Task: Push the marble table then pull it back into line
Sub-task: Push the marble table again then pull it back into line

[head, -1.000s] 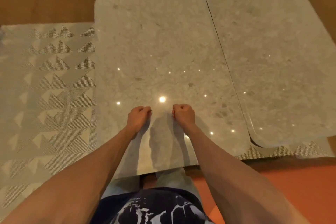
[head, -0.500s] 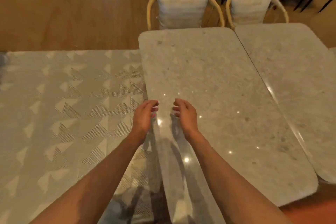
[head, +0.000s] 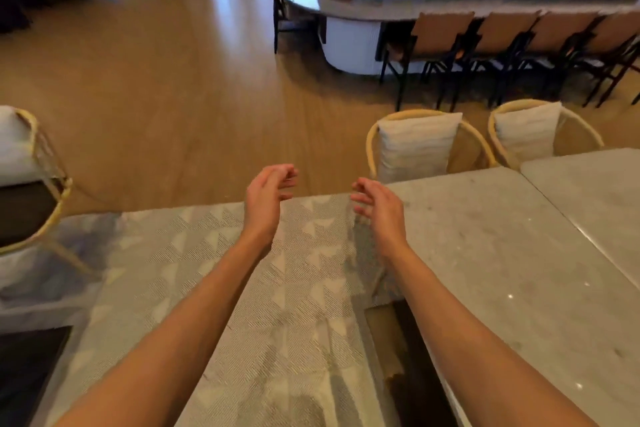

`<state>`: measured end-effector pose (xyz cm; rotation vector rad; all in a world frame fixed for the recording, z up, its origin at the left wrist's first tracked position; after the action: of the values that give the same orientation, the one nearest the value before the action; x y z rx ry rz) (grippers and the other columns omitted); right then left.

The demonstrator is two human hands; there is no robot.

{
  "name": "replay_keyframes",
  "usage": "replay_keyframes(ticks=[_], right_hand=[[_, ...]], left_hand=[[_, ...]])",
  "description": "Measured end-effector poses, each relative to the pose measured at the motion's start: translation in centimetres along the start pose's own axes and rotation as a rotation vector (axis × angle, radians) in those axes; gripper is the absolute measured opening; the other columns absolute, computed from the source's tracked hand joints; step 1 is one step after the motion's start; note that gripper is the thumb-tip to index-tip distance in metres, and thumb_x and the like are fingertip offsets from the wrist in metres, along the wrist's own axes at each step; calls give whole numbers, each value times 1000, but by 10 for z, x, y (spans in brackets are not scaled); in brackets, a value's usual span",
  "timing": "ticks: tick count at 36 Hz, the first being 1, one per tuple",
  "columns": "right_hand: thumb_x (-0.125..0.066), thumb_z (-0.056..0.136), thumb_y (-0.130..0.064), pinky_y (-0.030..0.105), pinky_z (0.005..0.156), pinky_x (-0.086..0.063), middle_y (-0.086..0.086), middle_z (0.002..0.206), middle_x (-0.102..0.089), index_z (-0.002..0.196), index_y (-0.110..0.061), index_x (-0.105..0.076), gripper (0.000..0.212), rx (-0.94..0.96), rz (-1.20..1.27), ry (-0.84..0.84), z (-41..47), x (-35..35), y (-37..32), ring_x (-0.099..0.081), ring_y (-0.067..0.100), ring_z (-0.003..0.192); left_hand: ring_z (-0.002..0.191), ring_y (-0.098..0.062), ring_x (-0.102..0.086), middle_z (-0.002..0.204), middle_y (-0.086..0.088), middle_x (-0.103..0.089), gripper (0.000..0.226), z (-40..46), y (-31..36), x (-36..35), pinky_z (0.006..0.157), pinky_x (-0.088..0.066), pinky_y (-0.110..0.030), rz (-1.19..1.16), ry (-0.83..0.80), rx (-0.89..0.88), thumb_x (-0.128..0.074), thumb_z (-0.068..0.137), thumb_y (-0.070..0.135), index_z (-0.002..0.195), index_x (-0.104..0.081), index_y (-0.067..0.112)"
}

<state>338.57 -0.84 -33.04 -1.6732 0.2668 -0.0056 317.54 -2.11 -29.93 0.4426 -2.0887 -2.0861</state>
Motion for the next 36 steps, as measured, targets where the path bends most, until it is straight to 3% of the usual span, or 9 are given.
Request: replay_keyframes(ticks=[4,8,18,25,36], right_hand=[[-51,102,-16,34,85,-53,7,106,-73,109,-12,-70,20,89,17,-24,46,-36,-37,-69,21,97],[-50,102,-13,29,79,-55,9,106,-74,113,-6,-69,23,116,61,-49,96,-63,-49,-70,20,94],[-48,101,-8,31,71,-58,10,96,-78,100,-7,-72,24,63,255,33,273,-74,-38,-73,20,83],[-47,102,-8,29,68,-59,11,94,-78,98,-7,-73,26,110,172,119,388,-42,-90,-73,24,83],[-50,102,-11,28,71,-58,12,91,-78,93,-9,-72,24,236,23,337,577,-16,-128,-73,23,80]], left_hand=[[93,-17,-69,96,-3,-76,23,43,25,-7,83,-54,-36,-36,-20,-68,-50,99,17,95,-73,15],[90,-24,-70,95,-9,-75,22,90,26,-14,79,-55,-38,-47,-51,-80,-52,100,15,94,-73,12],[83,-26,-69,92,-16,-73,23,272,34,-40,74,-56,-38,34,-98,-126,-50,99,5,93,-72,5],[74,-22,-68,79,-8,-73,35,411,56,-127,63,-58,-28,15,-280,-156,-49,98,4,78,-76,15],[70,-20,-68,75,-9,-72,39,624,19,-297,60,-57,-26,-100,-589,-114,-48,98,6,77,-78,17]])
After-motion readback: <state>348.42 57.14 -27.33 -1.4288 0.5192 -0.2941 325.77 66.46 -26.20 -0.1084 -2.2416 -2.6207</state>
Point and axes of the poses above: each hand's wrist, its own z-axis towards the middle knuckle, its own x-axis out of the back of the hand, y = z × x, the point moved 7 cm from there along z, towards the middle knuckle
